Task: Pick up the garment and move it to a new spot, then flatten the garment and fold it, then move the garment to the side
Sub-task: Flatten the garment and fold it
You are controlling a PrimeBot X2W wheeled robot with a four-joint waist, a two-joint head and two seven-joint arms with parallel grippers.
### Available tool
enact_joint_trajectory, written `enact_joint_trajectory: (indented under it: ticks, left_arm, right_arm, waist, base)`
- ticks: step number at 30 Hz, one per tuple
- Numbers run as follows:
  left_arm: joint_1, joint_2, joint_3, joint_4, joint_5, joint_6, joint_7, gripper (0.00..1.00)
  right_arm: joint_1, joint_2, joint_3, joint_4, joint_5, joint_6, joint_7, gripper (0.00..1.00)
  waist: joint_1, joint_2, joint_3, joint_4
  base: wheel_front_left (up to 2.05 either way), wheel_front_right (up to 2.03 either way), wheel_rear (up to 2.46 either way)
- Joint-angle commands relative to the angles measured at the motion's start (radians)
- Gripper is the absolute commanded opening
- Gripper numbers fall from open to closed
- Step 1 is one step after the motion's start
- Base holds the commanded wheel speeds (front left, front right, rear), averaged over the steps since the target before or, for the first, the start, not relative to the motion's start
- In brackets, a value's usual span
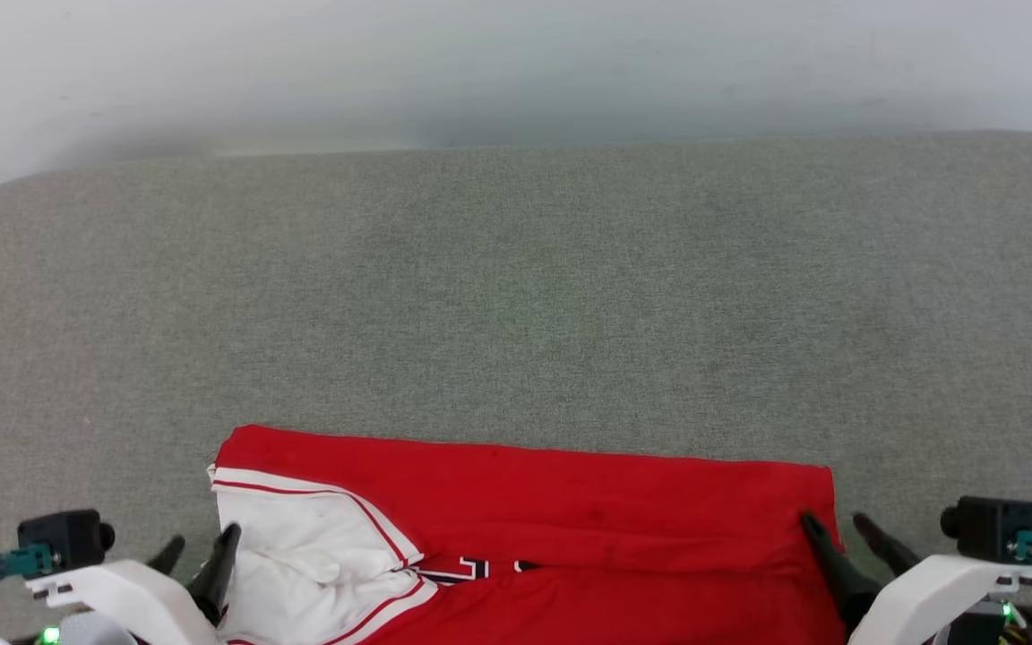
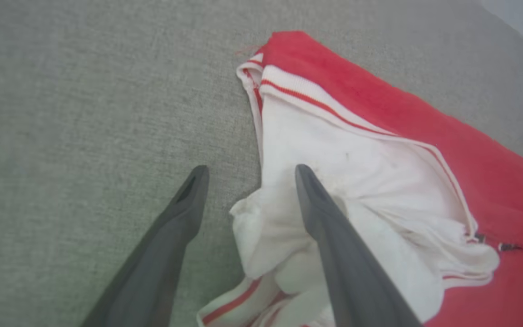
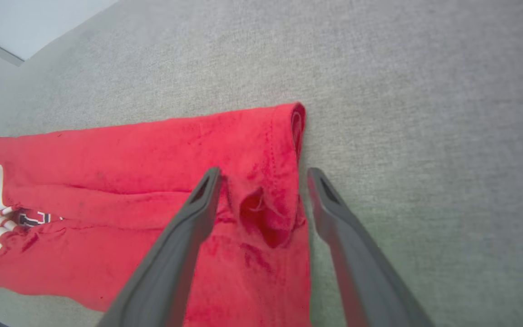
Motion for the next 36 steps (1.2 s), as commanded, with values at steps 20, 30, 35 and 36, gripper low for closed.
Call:
enact_joint_trajectory:
  ticks: [20, 30, 35, 36]
  left_arm:
    - [-0.104, -0.047, 0.019, -0.261, 0.319, 0.134, -0.351, 1.00]
    - [-0.094, -0.085, 0.025, -0.270, 0.352, 0.128, -0.369, 1.00]
    - [-0.108, -0.099, 0.032, -0.267, 0.361, 0.123, -0.370, 1.00]
    - [-0.109, -0.101, 0.033, -0.266, 0.363, 0.122, -0.371, 1.00]
  right_arm:
    - [-0.015, -0.086, -0.079, -0.171, -0.053, 0.000, 0.342, 1.00]
    - [-0.001, -0.067, -0.055, -0.067, -0.024, 0.000, 0.408, 1.00]
    - [-0.009, -0.051, -0.008, 0.027, 0.011, 0.000, 0.431, 1.00]
    - [-0.013, -0.050, 0.001, 0.042, 0.019, 0.000, 0.434, 1.00]
  waist:
    - [0.0001, 0.0000, -0.013, 0.047]
    - [0.0001, 0.0000, 0.025, 0.094]
    - [0.0001, 0.0000, 0.048, 0.103]
    - [0.0001, 0.0000, 0.051, 0.104]
  base:
    - [0.00, 0.00, 0.00]
    - [0.00, 0.00, 0.00]
    - [0.00, 0.00, 0.00]
    - [0.00, 0.00, 0.00]
